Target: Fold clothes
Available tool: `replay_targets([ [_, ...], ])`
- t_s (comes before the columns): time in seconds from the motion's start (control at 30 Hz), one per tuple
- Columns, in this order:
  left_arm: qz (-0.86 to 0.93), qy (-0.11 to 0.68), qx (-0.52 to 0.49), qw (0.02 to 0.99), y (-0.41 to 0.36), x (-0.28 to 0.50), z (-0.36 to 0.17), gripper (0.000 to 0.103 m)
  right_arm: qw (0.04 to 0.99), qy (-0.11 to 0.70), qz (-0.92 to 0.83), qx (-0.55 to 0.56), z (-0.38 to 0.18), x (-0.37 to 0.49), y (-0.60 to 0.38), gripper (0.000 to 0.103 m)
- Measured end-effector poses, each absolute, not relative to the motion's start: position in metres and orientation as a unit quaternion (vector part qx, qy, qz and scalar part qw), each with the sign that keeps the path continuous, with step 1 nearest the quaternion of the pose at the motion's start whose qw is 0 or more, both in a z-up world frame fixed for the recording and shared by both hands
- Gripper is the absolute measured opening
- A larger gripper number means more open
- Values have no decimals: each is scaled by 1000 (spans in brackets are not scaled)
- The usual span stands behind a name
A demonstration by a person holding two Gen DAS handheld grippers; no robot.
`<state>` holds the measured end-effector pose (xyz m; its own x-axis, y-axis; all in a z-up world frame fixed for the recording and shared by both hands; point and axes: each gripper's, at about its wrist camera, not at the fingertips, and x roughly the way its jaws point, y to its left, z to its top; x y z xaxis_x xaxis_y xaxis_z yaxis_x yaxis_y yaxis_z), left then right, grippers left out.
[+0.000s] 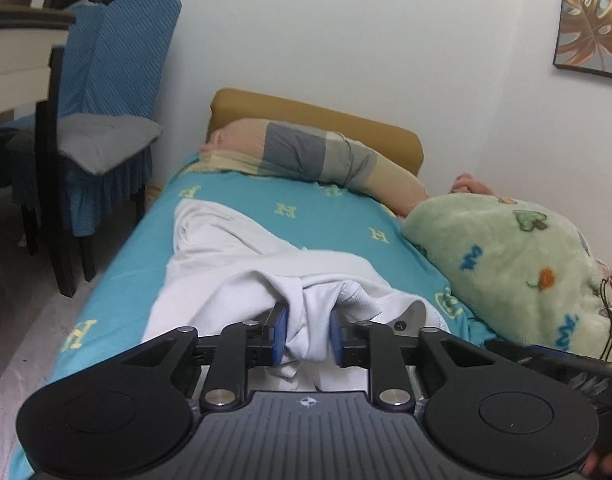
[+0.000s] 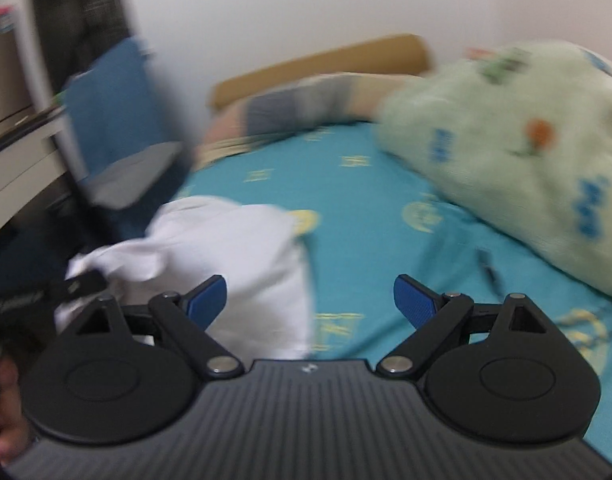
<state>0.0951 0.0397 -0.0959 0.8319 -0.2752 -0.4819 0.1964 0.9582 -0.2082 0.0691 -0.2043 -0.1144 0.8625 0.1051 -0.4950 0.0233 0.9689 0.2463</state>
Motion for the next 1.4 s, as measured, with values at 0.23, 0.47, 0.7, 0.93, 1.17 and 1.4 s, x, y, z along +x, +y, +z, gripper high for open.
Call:
replay_targets([
  [0.23,-76,242,-11,967,32,73,-78,49,955,288,66,18,-132,105,-145,92],
  [0.47,-95,221,157,958,-22,81,-106,74,957,280,-58,54,-140,103,-183,92],
  [0.7,-35,222,278,934,-49,106,-154,63,956,263,-42,125,-129,101,-204,92],
  [0.93,-31,185,98,977,2,99,-102,4,948,275,46,155,-131,104,-191,92],
  [1.17,-74,139,12,987,28,54,-42,4,962,240,94,84,-115,91,-162,92],
  [1.4,25,240,102,965,35,82,-83,4,932,359,26,49,-147,97,-164,92],
])
